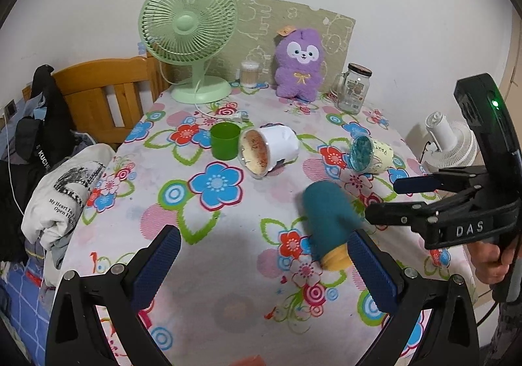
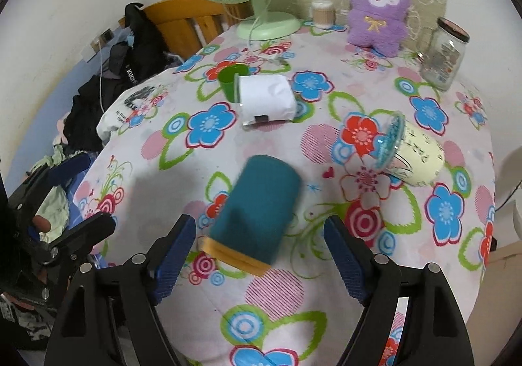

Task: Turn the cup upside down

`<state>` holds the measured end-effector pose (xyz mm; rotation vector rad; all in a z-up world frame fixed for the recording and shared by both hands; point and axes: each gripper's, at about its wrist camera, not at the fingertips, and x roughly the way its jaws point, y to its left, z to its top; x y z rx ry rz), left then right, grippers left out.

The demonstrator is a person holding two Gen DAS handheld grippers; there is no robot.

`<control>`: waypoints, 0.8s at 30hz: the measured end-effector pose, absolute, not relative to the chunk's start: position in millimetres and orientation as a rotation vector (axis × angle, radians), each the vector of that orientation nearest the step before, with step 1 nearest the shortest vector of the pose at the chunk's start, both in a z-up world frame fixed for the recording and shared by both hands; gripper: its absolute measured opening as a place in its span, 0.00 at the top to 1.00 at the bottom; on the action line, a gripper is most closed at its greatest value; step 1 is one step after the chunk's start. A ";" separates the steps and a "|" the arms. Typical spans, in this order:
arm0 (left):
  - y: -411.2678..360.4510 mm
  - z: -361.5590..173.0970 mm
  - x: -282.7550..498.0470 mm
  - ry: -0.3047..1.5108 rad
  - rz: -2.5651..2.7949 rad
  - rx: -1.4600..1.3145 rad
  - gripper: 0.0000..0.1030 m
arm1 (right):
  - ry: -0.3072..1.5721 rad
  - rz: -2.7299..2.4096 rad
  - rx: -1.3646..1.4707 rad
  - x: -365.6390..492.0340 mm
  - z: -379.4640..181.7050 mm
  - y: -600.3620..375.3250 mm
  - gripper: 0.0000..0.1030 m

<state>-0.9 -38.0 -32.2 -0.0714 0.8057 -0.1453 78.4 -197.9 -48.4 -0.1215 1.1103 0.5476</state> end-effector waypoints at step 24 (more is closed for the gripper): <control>-103.4 -62.6 80.6 0.981 -0.135 0.030 0.00 | 1.129 0.453 -0.010 68.7 -77.5 -270.9 0.19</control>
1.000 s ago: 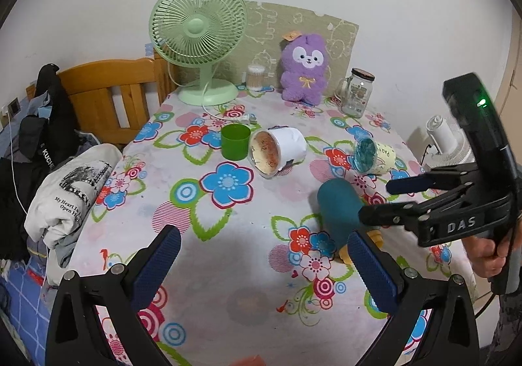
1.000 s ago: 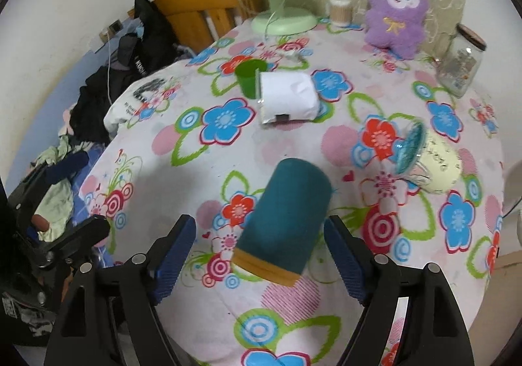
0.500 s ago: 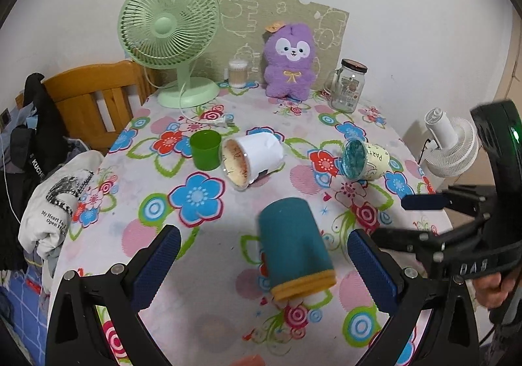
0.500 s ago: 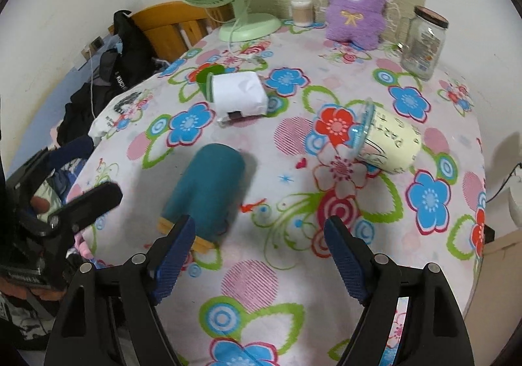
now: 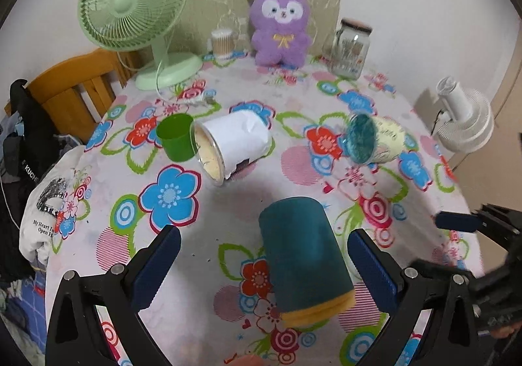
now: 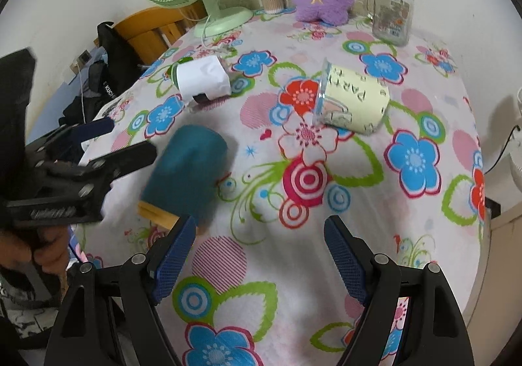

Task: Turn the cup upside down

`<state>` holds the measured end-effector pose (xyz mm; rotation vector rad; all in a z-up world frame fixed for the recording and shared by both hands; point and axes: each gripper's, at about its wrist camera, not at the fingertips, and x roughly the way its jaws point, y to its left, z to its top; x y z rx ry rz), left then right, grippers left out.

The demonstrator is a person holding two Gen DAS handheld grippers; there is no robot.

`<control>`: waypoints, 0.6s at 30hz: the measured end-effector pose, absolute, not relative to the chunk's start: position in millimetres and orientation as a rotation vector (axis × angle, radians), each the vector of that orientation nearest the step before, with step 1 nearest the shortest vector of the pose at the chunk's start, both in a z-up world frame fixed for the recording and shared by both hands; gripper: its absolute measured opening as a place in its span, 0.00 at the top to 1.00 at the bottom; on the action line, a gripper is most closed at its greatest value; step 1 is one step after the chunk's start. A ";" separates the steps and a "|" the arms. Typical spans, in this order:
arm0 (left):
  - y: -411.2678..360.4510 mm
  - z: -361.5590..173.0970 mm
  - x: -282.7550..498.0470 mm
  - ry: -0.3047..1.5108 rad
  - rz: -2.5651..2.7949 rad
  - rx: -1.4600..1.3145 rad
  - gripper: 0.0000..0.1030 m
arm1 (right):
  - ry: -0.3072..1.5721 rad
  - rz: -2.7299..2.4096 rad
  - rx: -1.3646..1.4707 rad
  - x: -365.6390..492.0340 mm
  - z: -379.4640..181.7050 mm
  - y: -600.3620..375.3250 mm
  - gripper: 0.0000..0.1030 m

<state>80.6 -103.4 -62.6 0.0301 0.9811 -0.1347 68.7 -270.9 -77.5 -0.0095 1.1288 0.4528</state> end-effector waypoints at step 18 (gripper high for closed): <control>-127.1 -106.0 111.1 1.195 -0.179 0.023 0.06 | 1.154 0.544 0.005 47.7 -103.0 -259.7 0.19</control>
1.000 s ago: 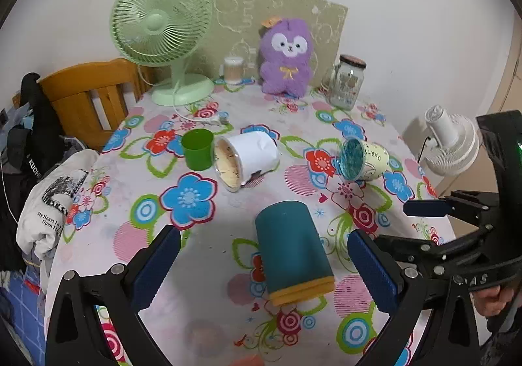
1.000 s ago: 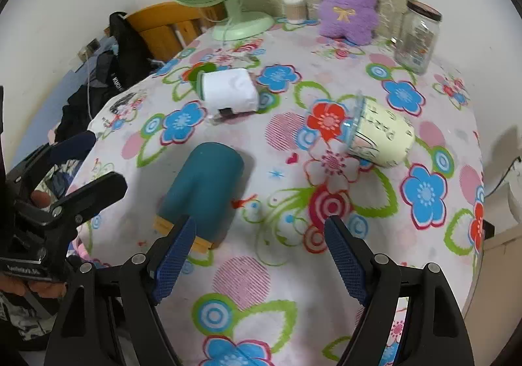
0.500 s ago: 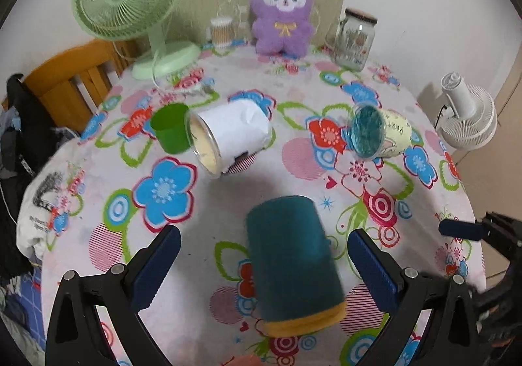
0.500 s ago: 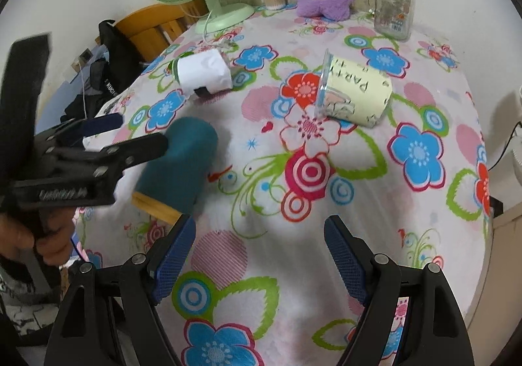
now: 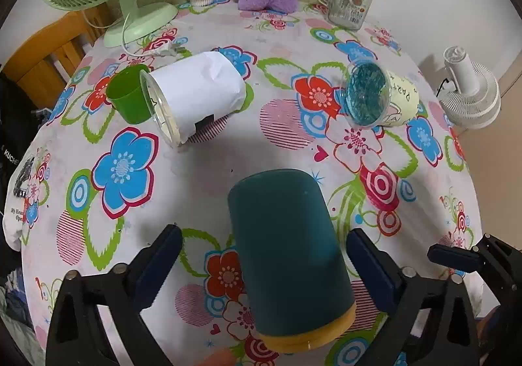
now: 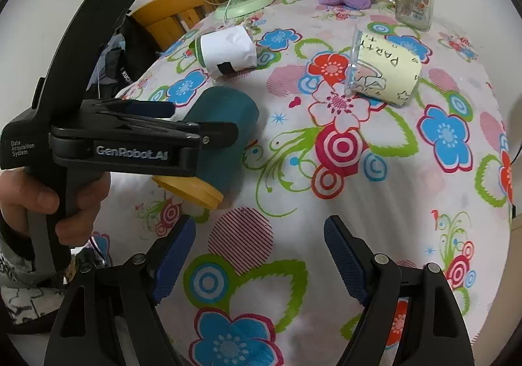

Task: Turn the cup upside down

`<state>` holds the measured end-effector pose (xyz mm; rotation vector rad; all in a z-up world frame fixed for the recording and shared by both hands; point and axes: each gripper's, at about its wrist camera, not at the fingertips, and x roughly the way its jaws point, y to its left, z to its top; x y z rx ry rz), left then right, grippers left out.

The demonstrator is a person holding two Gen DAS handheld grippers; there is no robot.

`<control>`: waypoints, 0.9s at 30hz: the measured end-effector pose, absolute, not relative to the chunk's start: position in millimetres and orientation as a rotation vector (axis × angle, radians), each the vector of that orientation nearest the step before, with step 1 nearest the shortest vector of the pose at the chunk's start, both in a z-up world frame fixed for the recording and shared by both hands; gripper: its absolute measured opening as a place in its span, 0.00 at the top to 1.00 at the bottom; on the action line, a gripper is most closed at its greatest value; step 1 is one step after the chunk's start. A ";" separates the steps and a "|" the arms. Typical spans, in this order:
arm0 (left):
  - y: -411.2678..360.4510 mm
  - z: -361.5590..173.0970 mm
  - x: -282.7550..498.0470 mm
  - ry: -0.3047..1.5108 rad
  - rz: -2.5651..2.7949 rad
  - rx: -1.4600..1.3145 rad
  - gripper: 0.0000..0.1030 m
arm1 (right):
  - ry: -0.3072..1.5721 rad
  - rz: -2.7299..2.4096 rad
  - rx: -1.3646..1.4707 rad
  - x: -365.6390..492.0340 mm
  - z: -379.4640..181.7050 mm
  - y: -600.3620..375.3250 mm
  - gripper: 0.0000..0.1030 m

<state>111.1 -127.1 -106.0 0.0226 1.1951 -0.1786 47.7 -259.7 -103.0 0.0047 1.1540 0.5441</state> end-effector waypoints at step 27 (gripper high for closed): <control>-93.4 -47.2 75.9 1.046 -0.204 -0.067 0.32 | 1.118 0.584 0.019 38.6 -95.1 -242.5 0.19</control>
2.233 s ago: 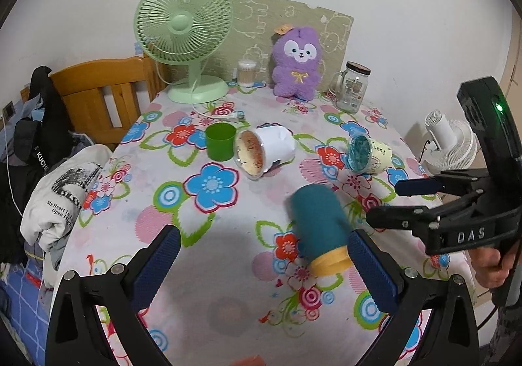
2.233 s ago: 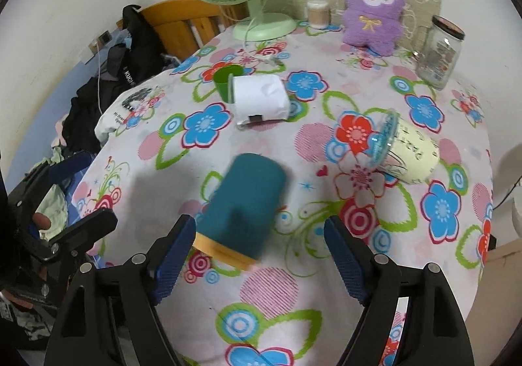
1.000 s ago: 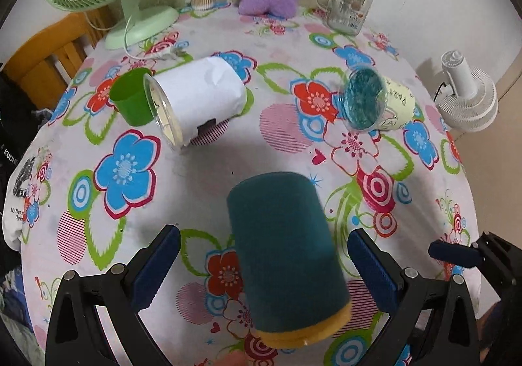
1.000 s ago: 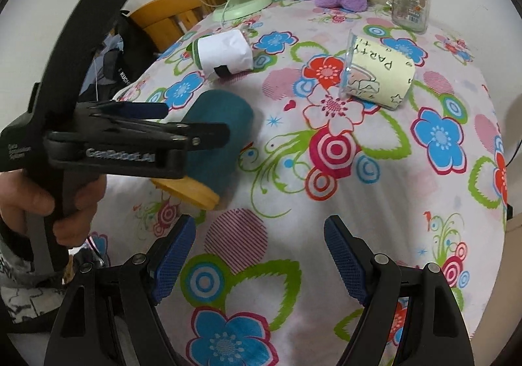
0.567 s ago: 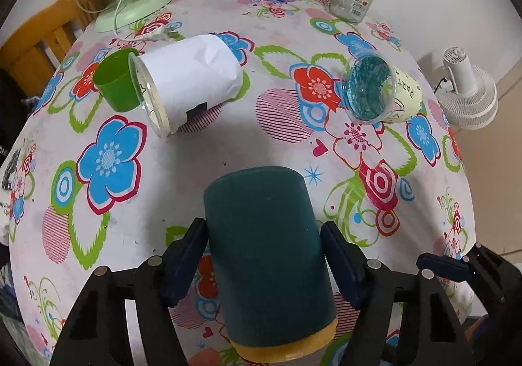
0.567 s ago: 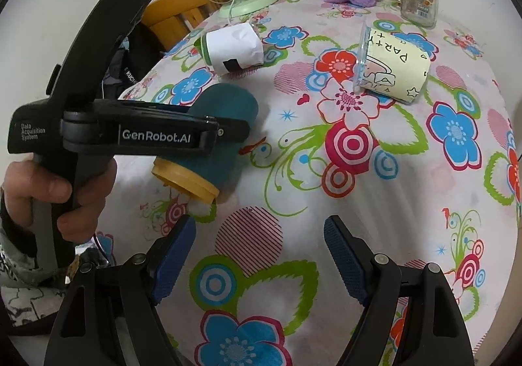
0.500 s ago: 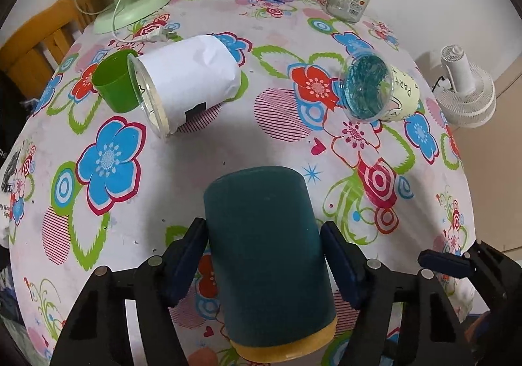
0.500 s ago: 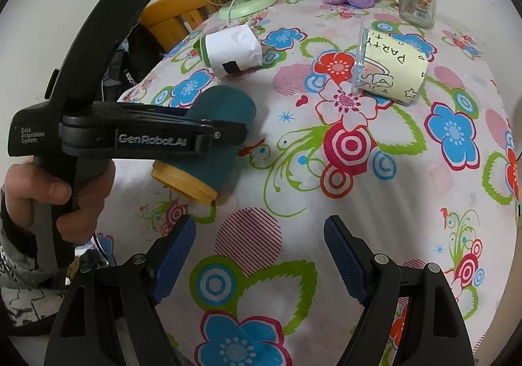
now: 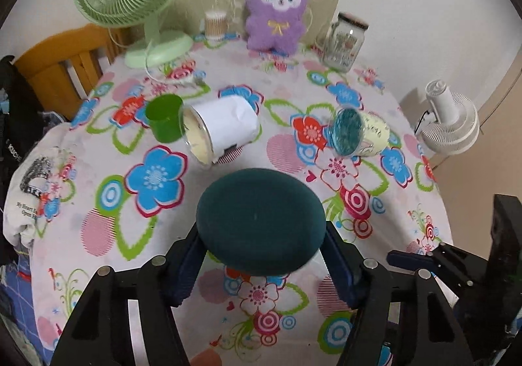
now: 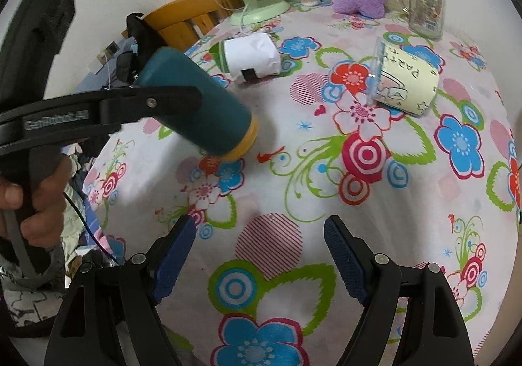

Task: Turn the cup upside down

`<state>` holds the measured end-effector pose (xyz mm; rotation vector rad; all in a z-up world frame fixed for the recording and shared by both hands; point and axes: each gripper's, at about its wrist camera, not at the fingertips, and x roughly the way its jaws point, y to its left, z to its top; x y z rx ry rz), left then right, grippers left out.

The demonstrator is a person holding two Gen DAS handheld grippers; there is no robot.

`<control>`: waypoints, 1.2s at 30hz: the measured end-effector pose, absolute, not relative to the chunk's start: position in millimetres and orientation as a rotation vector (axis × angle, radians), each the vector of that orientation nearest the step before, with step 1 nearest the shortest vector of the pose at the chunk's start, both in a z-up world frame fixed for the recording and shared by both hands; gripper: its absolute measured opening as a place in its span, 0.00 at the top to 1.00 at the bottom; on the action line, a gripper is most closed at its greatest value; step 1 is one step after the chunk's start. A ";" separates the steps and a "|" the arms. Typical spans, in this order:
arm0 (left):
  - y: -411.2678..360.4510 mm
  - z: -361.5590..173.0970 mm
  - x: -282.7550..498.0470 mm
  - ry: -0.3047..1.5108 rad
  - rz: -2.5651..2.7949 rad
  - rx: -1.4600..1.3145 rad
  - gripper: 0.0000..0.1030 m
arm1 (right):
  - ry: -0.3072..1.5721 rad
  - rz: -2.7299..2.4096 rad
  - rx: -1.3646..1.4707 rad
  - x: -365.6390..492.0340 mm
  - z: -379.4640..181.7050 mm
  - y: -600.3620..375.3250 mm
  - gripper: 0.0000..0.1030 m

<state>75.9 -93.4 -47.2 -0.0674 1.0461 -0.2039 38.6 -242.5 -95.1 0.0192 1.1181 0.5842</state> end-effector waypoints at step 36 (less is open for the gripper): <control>-109.8 -59.4 18.5 0.997 -0.184 0.099 0.08 | 1.127 0.615 -0.003 27.9 -102.7 -223.9 0.19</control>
